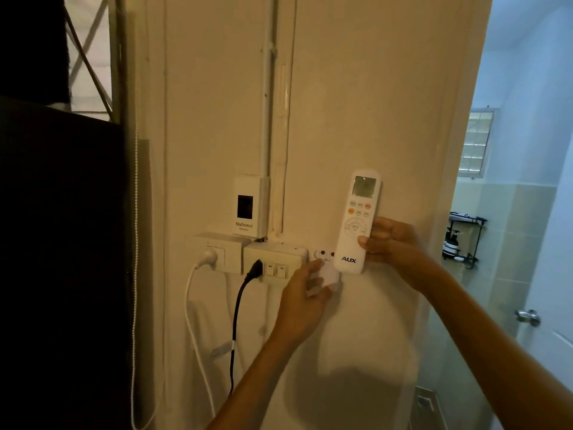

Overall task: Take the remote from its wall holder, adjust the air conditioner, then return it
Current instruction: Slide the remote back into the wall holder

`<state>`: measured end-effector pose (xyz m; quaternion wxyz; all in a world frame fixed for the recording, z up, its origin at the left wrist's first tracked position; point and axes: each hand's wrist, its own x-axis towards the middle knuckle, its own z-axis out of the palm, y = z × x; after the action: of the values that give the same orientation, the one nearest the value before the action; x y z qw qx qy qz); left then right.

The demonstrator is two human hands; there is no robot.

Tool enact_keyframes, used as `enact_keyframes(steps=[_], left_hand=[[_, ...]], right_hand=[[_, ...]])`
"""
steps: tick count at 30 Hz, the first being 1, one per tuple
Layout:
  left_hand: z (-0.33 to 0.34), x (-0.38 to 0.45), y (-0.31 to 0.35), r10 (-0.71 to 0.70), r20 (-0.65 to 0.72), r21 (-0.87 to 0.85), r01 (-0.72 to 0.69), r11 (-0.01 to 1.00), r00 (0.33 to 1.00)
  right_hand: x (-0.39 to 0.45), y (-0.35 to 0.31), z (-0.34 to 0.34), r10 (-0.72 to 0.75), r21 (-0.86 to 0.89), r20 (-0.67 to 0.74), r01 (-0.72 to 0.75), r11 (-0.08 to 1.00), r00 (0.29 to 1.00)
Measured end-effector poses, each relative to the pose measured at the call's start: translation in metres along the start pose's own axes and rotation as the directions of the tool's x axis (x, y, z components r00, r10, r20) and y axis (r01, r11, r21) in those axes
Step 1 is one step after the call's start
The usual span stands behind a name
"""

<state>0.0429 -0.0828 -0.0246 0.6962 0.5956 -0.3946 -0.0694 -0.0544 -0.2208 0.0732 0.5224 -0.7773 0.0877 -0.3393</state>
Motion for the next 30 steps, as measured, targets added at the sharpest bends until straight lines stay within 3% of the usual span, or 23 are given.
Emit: enact_keyframes(steps=[5, 10, 14, 19, 25, 30], left_hand=[[0.035, 0.005, -0.035, 0.208, -0.232, 0.215, -0.158, 0.964, 0.95], [0.055, 0.013, -0.044, 0.245, -0.278, 0.401, -0.119, 0.908, 0.929], [0.063, 0.022, -0.05, 0.359, -0.287, 0.606, -0.122, 0.786, 0.888], [0.066, 0.028, -0.061, 0.378, -0.28, 0.633, -0.126, 0.764, 0.882], [0.063, 0.031, -0.067, 0.448, -0.265, 0.672, -0.17, 0.721, 0.854], [0.063, 0.031, -0.068, 0.416, -0.249, 0.66, -0.161, 0.734, 0.875]], right_hand=[[0.019, -0.007, 0.004, -0.04, -0.026, -0.082, 0.038, 0.999, 0.996], [0.026, -0.006, 0.015, -0.067, -0.033, -0.138, 0.063, 0.997, 0.988], [0.027, 0.001, 0.023, -0.067, -0.04, -0.191, 0.06, 0.997, 0.979], [0.027, 0.008, 0.036, -0.067, -0.05, -0.237, 0.056, 0.997, 0.969], [0.027, 0.01, 0.044, -0.134, -0.245, -0.238, 0.074, 0.967, 0.962], [0.023, 0.013, 0.048, -0.13, -0.289, -0.219, 0.063, 0.955, 0.967]])
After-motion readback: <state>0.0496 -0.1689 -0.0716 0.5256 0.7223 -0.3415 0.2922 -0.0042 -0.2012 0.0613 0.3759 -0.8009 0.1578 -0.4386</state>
